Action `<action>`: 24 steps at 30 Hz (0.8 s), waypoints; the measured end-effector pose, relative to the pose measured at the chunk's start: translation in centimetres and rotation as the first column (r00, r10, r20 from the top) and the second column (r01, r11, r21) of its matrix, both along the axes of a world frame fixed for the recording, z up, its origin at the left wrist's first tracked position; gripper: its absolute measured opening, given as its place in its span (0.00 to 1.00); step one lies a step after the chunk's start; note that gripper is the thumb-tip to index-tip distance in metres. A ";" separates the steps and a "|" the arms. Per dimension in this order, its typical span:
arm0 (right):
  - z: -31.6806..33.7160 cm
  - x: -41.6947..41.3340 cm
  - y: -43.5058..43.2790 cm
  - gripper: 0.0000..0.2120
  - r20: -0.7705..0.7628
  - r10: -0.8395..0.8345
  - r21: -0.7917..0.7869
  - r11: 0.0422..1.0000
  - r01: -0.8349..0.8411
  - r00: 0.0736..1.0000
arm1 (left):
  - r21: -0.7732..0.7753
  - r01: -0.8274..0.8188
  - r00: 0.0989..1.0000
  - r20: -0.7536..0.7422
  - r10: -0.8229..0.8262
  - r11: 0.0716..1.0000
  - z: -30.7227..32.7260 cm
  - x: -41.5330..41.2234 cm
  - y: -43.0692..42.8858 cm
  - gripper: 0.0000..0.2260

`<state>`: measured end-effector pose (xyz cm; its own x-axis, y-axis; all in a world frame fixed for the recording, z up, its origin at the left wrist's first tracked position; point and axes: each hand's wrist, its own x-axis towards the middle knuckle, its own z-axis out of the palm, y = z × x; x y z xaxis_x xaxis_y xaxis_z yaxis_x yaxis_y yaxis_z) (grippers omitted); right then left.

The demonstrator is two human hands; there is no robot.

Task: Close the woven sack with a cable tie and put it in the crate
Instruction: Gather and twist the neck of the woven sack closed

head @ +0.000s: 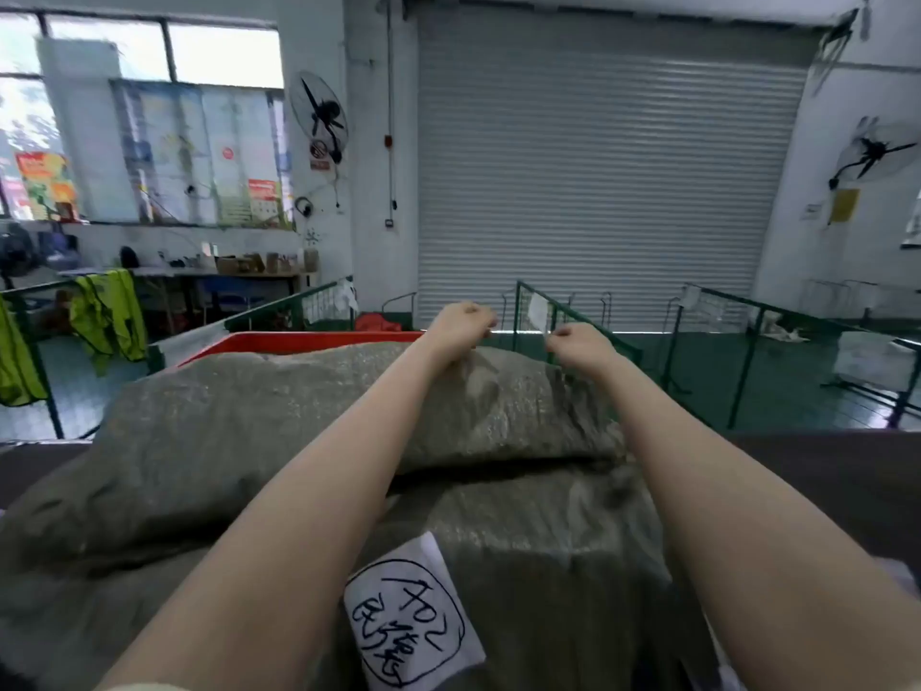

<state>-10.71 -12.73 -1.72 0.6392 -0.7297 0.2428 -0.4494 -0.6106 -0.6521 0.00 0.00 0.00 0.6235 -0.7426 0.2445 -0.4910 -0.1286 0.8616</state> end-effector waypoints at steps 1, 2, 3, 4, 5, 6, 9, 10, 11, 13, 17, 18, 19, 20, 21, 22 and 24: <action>-0.5 -0.5 -0.4 0.11 -0.072 -0.018 -0.087 0.996 0.012 0.997 | 0.089 0.025 0.993 0.110 -0.035 0.996 -0.6 -0.4 -0.1 0.08; -1.0 -1.1 -0.6 0.10 -0.106 -0.060 -0.126 0.991 0.047 0.993 | 0.175 0.044 0.982 0.175 -0.075 0.984 -1.1 -0.8 -0.2 0.08; -1.7 -1.5 -1.0 0.12 -0.143 -0.082 -0.135 0.989 0.063 0.986 | 0.267 0.067 0.970 0.208 -0.125 0.961 -2.0 -1.0 -0.3 0.08; -2.1 -2.1 -1.0 0.16 -0.185 -0.105 -0.094 0.992 0.089 0.977 | 0.356 0.091 0.963 0.204 -0.173 0.930 -2.9 -1.4 -0.3 0.07; -2.7 -2.6 -1.2 0.19 -0.220 -0.107 -0.067 0.993 0.094 0.970 | 0.410 0.099 0.956 0.212 -0.201 0.907 -3.7 -1.6 -0.6 0.08; -3.0 -3.1 -1.2 0.22 -0.245 -0.106 -0.026 0.994 0.102 0.964 | 0.444 0.092 0.953 0.221 -0.209 0.891 -4.3 -1.8 -0.7 0.09; -3.9 -4.2 -1.1 0.26 -0.260 -0.063 0.222 0.967 0.123 0.964 | 0.559 0.101 0.955 0.179 -0.238 0.823 -5.3 -2.4 -0.9 0.14; -4.1 -4.5 -0.9 0.27 -0.242 -0.048 0.333 0.934 0.130 0.969 | 0.626 0.100 0.951 0.169 -0.260 0.773 -5.6 -2.7 -0.9 0.18; -4.2 -4.8 -0.6 0.27 -0.219 -0.053 0.423 0.895 0.143 0.974 | 0.684 0.096 0.946 0.163 -0.280 0.723 -5.9 -2.9 -1.0 0.23; -4.4 -5.2 -0.5 0.28 -0.175 -0.074 0.528 0.835 0.157 0.982 | 0.742 0.105 0.945 0.132 -0.298 0.662 -6.0 -3.4 -1.0 0.29; -4.0 -5.3 0.0 0.19 -0.250 0.040 0.523 0.846 0.101 0.967 | 0.568 0.152 0.986 -0.038 -0.159 0.809 -5.4 -4.1 -1.1 0.32; -3.8 -5.3 0.3 0.16 -0.235 0.064 0.493 0.868 0.062 0.970 | 0.524 0.129 0.992 -0.068 -0.110 0.842 -5.1 -4.1 -1.2 0.33; -3.5 -5.2 0.6 0.13 -0.159 0.071 0.465 0.885 0.011 0.985 | 0.497 0.106 0.994 -0.085 -0.073 0.861 -5.0 -4.0 -1.4 0.34; -3.1 -5.0 0.9 0.11 -0.035 0.080 0.446 0.893 -0.056 0.996 | 0.490 0.094 0.994 -0.095 -0.054 0.866 -4.8 -4.0 -1.6 0.34; -2.6 -4.8 1.2 0.10 0.102 0.094 0.434 0.891 -0.130 0.990 | 0.484 0.087 0.994 -0.099 -0.044 0.871 -4.7 -4.0 -1.6 0.34; -1.9 -4.7 1.6 0.12 0.213 0.116 0.411 0.890 -0.196 0.970 | 0.475 0.087 0.992 -0.123 -0.031 0.876 -4.6 -3.8 -1.7 0.33; -0.6 -4.6 2.3 0.14 0.308 0.177 0.342 0.897 -0.282 0.935 | 0.446 0.118 0.967 -0.255 0.000 0.887 -4.8 -2.8 -1.8 0.35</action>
